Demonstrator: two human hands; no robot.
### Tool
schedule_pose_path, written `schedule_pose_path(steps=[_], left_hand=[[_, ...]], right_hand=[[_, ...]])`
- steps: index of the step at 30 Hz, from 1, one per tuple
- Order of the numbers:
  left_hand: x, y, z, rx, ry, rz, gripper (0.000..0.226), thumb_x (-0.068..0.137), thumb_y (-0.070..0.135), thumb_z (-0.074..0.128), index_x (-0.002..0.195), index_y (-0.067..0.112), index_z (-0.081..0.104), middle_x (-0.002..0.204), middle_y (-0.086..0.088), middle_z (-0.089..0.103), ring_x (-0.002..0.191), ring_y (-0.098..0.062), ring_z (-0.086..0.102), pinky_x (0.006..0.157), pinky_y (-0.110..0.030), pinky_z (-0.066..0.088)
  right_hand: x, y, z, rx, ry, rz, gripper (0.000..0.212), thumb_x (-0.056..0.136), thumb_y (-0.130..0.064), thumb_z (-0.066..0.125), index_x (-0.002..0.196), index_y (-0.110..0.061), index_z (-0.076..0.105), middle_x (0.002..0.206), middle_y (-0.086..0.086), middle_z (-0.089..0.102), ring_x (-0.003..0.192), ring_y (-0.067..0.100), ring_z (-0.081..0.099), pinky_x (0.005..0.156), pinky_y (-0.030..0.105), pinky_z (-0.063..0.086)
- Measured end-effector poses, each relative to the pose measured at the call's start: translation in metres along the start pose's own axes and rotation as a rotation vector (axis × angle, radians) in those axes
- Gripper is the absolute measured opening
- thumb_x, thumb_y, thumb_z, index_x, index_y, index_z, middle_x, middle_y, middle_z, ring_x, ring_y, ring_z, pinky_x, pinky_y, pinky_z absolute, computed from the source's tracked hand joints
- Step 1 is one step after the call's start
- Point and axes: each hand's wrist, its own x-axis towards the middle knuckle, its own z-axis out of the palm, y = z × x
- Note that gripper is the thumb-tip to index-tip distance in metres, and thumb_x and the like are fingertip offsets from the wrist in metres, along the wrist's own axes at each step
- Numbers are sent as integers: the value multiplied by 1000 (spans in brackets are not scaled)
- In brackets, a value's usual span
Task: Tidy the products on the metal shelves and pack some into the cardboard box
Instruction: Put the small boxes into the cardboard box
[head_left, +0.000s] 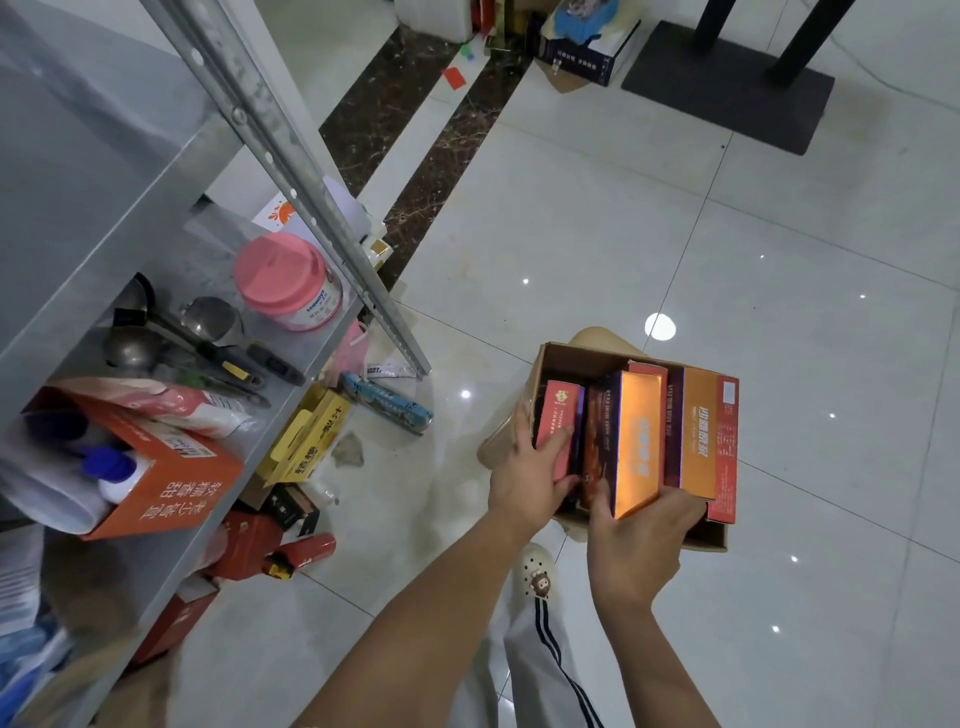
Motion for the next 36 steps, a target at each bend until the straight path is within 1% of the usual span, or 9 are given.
schedule_pose_path(steps=[4,12,16,18,21,25,30,33,36], left_hand=[[2,7,4,-1,78,-49,60,96,39,54,146,33,21,156,-15,12,116,-30,56,88,-37,54],[1,-3,9,-11,86,24,54,101,42,41,150,33,20,156,-13,10,117,-28,55,85,-37,56],[4,-10,6,44,36,48,62,102,33,43,153,39,8,158,-13,3,123,-32,50,87,-40,55],[4,-13,5,82,3,66,69,101,31,46,153,39,1,158,-14,0,127,-33,46,90,-41,54],[7,-16,2,26,-46,91,64,103,33,40,154,39,1,158,-13,-2,130,-34,44,91,-43,53],[-2,-21,-8,-184,-96,111,64,104,34,36,151,47,-5,161,-3,-16,145,-32,25,104,-47,45],[-35,-34,-13,-309,-125,11,97,93,56,51,148,32,-25,160,1,-26,150,-21,9,107,-45,37],[-41,-35,-12,-281,-216,-63,105,87,63,53,149,33,-26,160,-1,-28,151,-23,7,111,-50,32],[-39,-32,-11,-257,-258,-57,107,86,62,56,146,36,-30,158,0,-32,151,-25,7,112,-50,34]], right_hand=[[2,1,6,-28,6,-19,57,84,-25,74,121,2,40,125,19,40,114,32,48,75,46,52],[18,12,44,-274,-30,-153,56,74,-20,81,110,2,44,107,26,53,97,41,55,77,46,50],[25,24,60,-487,-36,-401,72,80,-21,70,142,-4,38,143,23,39,133,40,37,113,51,24],[30,23,58,-524,-71,-450,77,83,-24,68,149,-7,31,152,21,31,142,38,25,116,53,12],[37,21,56,-506,-145,-448,79,87,-34,64,151,-8,25,156,21,26,145,37,18,117,56,12],[41,31,33,-444,-121,-599,73,96,-50,36,153,-8,20,159,17,16,148,31,10,119,50,2],[54,100,-31,-363,-54,-484,86,90,-56,38,151,0,16,156,23,17,147,32,12,116,54,9],[63,142,-47,-320,-203,-300,97,87,-67,47,152,-3,13,157,24,14,145,38,16,114,61,17],[75,151,-49,-118,-456,-81,113,73,-61,56,152,-20,-12,162,6,-13,150,25,-4,117,55,18]])
